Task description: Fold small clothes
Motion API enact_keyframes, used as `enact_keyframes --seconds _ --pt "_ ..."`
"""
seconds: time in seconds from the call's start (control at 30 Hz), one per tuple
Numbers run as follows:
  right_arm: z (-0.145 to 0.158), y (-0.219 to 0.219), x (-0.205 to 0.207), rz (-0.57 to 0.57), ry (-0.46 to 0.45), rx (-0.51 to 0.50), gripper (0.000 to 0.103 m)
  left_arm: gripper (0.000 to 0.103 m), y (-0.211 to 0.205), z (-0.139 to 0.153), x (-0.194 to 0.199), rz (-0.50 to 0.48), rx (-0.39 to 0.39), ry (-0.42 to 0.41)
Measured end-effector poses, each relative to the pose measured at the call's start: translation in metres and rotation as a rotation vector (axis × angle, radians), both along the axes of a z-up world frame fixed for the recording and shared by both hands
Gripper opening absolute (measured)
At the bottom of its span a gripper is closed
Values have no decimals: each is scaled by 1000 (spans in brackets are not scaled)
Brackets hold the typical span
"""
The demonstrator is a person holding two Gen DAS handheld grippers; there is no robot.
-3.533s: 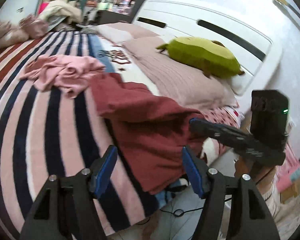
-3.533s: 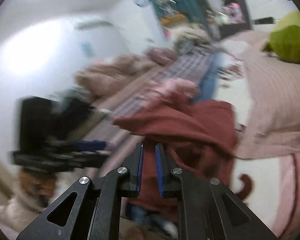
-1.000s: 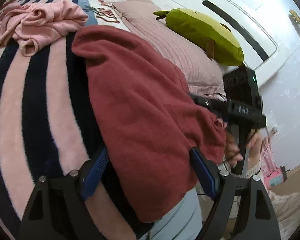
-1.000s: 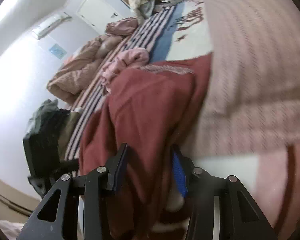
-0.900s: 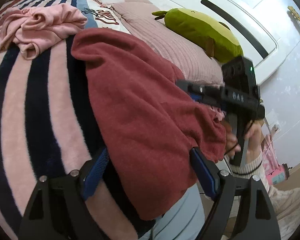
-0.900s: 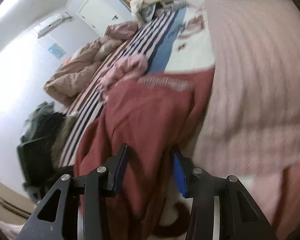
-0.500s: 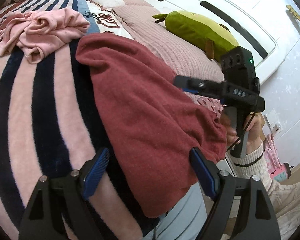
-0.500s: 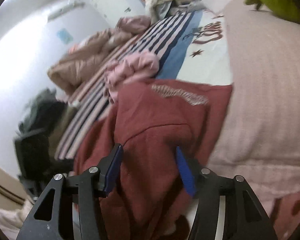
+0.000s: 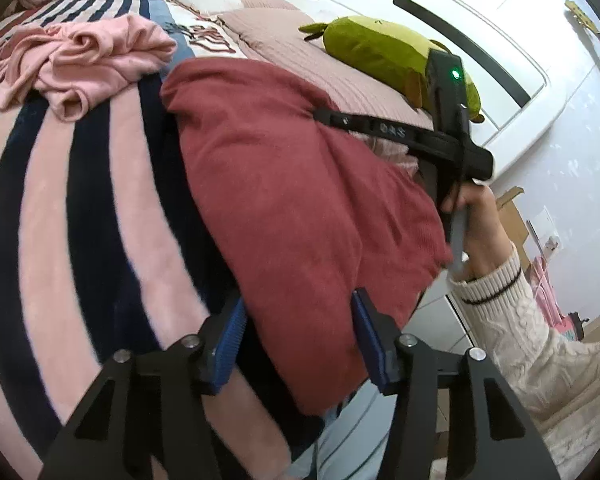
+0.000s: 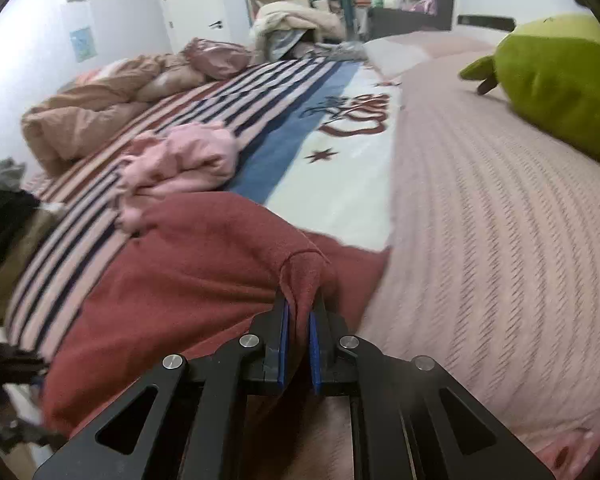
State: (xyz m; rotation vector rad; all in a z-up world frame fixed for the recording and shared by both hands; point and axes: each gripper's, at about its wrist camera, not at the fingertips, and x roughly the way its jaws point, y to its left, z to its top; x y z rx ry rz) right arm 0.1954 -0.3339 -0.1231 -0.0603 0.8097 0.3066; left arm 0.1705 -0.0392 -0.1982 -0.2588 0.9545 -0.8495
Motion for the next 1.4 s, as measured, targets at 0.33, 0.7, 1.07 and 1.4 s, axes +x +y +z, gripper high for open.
enact_keyframes --seconds 0.33,0.7,1.07,1.4 --pt "35 -17 -78 138 10 213 15 54 14 11 -15 1 -23 -13" --pt "-26 -4 -134 190 207 164 7 57 11 0 -25 -10 25 15" --pt "-7 -42 -73 82 284 384 66 76 24 21 29 69 -137 48" --pt "-43 -9 -28 142 432 560 28 13 -10 5 84 116 -94 124"
